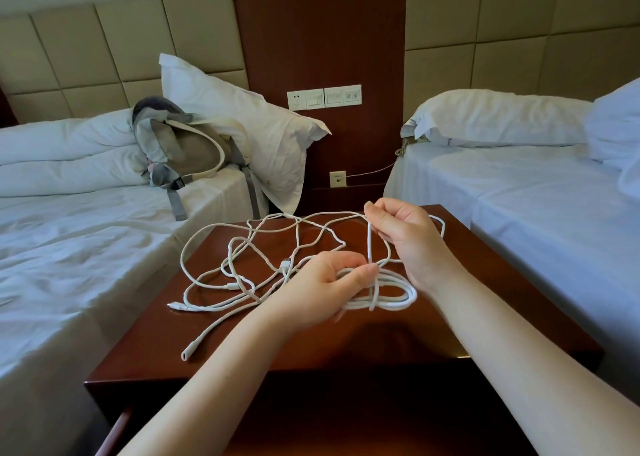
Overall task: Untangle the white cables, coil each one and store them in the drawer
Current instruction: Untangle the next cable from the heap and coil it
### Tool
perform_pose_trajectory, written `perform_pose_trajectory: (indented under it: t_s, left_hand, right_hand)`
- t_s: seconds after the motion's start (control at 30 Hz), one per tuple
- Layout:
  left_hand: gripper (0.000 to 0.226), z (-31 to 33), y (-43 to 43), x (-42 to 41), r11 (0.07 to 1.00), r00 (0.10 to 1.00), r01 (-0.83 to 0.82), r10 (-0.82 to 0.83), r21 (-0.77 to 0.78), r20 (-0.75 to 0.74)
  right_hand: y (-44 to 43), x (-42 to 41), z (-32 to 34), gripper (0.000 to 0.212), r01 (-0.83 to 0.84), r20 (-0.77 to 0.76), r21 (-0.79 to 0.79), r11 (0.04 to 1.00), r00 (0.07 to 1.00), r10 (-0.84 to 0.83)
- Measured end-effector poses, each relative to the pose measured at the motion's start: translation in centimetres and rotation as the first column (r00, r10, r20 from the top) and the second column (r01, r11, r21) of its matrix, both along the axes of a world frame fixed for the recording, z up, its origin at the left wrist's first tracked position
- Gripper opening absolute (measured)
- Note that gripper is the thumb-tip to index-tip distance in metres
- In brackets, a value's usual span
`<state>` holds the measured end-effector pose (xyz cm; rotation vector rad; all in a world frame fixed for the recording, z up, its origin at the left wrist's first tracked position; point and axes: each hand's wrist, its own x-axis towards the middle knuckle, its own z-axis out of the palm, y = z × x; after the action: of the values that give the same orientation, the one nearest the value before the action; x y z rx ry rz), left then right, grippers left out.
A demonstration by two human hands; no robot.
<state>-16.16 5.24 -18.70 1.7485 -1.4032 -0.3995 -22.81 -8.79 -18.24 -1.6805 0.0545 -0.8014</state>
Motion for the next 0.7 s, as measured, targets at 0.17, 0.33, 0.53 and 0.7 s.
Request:
perform_pose_trajectory:
  t_s: [0.17, 0.33, 0.53, 0.7]
  left_hand:
    - [0.026, -1.3, -0.9, 1.7, 0.960, 0.959, -0.260, 0.269, -0.103, 0.093]
    - [0.030, -2.5, -1.3, 2.4, 0.866, 0.885, -0.458, 0.424, -0.202, -0.191]
    - [0.035, -2.9, -1.3, 3.1, 0.726, 0.703, -0.634, 0.398, -0.266, -0.590]
    - [0.021, -2.9, -1.1, 3.1, 0.616, 0.664, -0.706, 0.404, -0.349, -0.629]
  right_hand:
    - [1.0, 0.1, 0.2, 0.036, 0.132, 0.037, -0.092, 0.987, 0.991, -0.130]
    - [1.6, 0.4, -0.2, 0.034, 0.144, 0.014, -0.286, 0.947, 0.989, -0.147]
    - [3.2, 1.1, -2.3, 0.032, 0.054, -0.083, -0.484, 0.873, 0.991, -0.107]
    - [3.9, 1.6, -3.8, 0.029, 0.008, -0.134, -0.550, 0.835, 0.986, -0.098]
